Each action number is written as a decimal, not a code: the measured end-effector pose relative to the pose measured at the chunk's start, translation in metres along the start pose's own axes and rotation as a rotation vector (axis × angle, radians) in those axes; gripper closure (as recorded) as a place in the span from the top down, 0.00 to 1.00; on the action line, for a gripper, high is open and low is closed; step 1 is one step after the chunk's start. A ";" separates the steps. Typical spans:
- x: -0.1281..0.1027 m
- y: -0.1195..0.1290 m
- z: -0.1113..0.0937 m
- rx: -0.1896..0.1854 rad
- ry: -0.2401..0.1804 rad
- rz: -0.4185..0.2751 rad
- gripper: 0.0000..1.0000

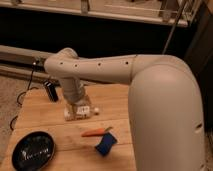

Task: Stand the bottle upright

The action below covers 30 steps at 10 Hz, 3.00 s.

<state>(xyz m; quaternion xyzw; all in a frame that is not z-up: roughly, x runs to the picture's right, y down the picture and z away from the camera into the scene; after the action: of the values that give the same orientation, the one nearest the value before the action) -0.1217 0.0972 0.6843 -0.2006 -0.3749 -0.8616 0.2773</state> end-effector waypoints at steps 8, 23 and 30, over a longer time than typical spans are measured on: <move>0.000 0.000 0.000 0.000 0.000 0.000 0.63; -0.023 0.070 0.020 0.019 -0.073 0.503 0.63; -0.054 0.115 0.009 0.097 0.019 1.129 0.63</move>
<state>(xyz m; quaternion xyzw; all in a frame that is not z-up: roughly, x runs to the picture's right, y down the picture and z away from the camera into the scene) -0.0064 0.0568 0.7220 -0.3491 -0.2463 -0.5633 0.7072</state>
